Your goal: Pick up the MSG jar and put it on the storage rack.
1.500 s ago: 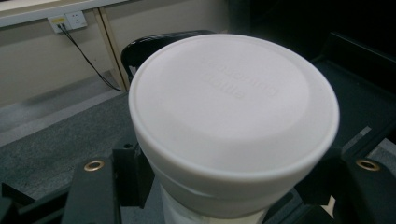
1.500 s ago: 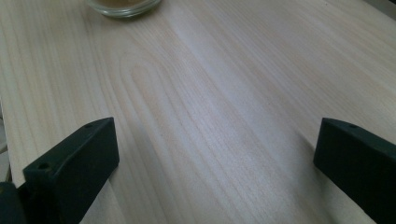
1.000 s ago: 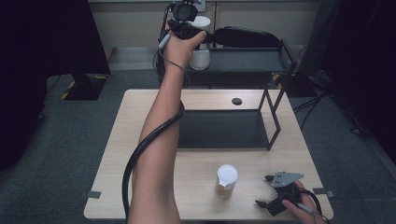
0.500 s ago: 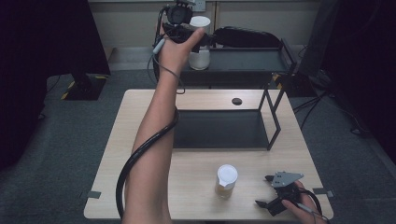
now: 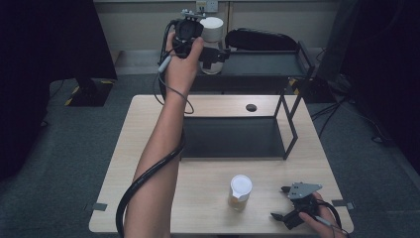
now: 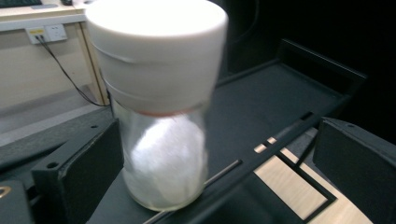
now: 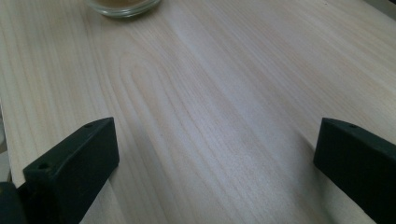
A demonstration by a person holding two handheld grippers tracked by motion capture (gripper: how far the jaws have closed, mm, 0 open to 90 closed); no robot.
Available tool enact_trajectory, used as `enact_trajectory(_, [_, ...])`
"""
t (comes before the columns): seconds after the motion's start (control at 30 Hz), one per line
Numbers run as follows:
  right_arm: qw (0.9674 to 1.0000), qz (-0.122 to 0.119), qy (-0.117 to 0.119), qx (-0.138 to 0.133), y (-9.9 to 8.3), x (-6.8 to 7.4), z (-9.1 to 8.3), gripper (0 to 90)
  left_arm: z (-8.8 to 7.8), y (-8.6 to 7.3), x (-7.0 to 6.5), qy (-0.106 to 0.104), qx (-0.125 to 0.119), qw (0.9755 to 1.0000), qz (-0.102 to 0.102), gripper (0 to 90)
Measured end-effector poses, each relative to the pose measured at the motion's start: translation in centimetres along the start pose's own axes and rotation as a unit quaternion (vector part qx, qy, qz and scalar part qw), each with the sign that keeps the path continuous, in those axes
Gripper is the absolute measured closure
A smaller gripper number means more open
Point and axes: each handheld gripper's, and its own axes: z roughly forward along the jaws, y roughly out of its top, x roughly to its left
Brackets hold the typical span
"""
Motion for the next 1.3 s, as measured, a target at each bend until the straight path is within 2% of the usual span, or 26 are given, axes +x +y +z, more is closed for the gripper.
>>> enact_trajectory(0.13, [1.0000, 0.000, 0.000, 0.000, 0.0, 0.0, 0.0, 0.0, -0.2, -1.0, 0.0, -0.009, -0.004, 0.9999, -0.008, 2.1])
enact_trajectory(0.5, [1.0000, 0.001, -0.001, 0.001, 0.0, 0.0, 0.0, 0.0, 0.0, -3.5, -0.4, -0.022, 0.003, 0.9997, 0.010, 2.7])
enact_trajectory(0.77, [1.0000, 0.002, -0.001, 0.001, 0.0, 0.1, 0.0, 0.0, 0.5, -5.4, -0.5, -0.033, 0.003, 0.9994, 0.013, 2.7])
enact_trajectory(0.9, [1.0000, 0.002, -0.002, 0.000, 0.0, 0.1, 0.0, 0.0, 0.6, -6.3, -0.4, -0.043, 0.000, 0.9991, 0.006, 2.7])
enact_trajectory(0.97, [1.0000, 0.002, -0.002, 0.000, 0.0, 0.1, 0.0, 0.0, 0.7, -6.8, -0.5, -0.043, 0.000, 0.9990, 0.012, 2.6])
enact_trajectory(1.1, [1.0000, 0.002, -0.002, 0.000, 0.0, 0.1, 0.0, 0.0, 0.8, -7.8, -0.2, -0.053, -0.006, 0.9986, 0.000, 2.6])
enact_trajectory(1.3, [1.0000, 0.002, -0.002, 0.000, 0.0, 0.1, 0.0, 0.0, 1.4, -9.1, -0.3, -0.057, -0.004, 0.9984, 0.008, 2.6])
